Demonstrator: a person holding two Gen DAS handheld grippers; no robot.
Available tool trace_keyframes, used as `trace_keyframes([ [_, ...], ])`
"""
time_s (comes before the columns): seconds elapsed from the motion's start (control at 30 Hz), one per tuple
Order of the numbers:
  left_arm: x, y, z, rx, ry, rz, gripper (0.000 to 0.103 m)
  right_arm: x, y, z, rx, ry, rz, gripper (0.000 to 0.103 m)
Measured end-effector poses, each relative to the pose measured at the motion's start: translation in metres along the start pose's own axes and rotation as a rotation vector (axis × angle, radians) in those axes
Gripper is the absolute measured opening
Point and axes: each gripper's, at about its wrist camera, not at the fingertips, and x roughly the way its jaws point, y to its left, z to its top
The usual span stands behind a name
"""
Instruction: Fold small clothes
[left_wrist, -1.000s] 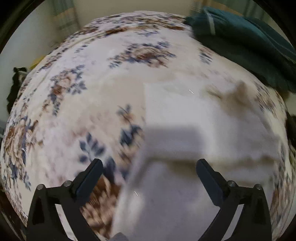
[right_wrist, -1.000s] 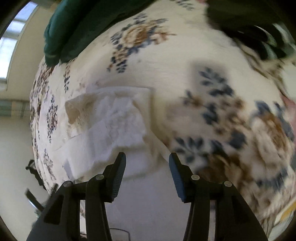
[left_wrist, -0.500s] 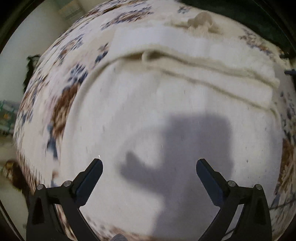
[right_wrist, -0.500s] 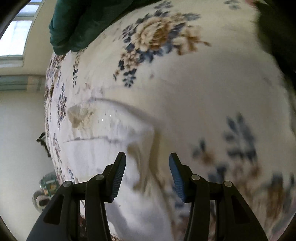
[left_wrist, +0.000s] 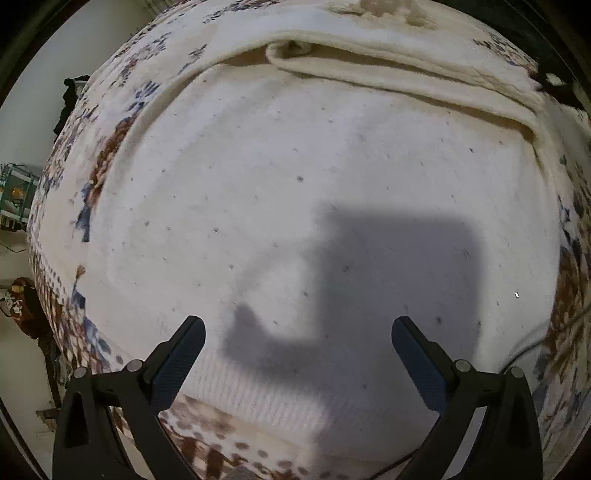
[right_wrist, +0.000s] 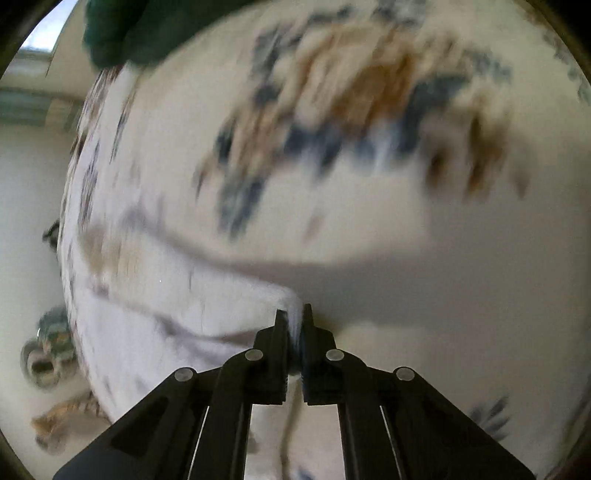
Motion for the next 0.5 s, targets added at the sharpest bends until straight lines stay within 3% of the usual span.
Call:
trace_keyframes([
  [0.13,-0.007,-0.011,-0.005,0.02,0.001,-0.027,0.103,0.021,0.015,0.019,-0.071,0.046,-0.071,0.004],
  [0.2,-0.016,-0.018,-0.008,0.04,-0.007,-0.043,0.103,0.027,0.018,0.021,-0.076,0.094,-0.049,0.007],
  [0.23,-0.023,-0.024,-0.011,0.065,-0.014,-0.061,0.103,0.025,0.017,0.022,-0.063,0.099,-0.042,0.011],
  [0.3,-0.031,-0.034,-0.017,0.108,-0.012,-0.098,0.103,0.014,0.007,0.02,-0.016,0.12,0.016,0.031],
  [0.37,-0.04,-0.049,-0.027,0.155,0.0,-0.15,0.103,-0.002,-0.006,0.015,0.009,0.11,0.014,0.045],
  [0.5,-0.045,-0.085,-0.053,0.265,0.019,-0.214,0.103,-0.043,-0.034,-0.003,0.02,0.096,0.024,0.045],
])
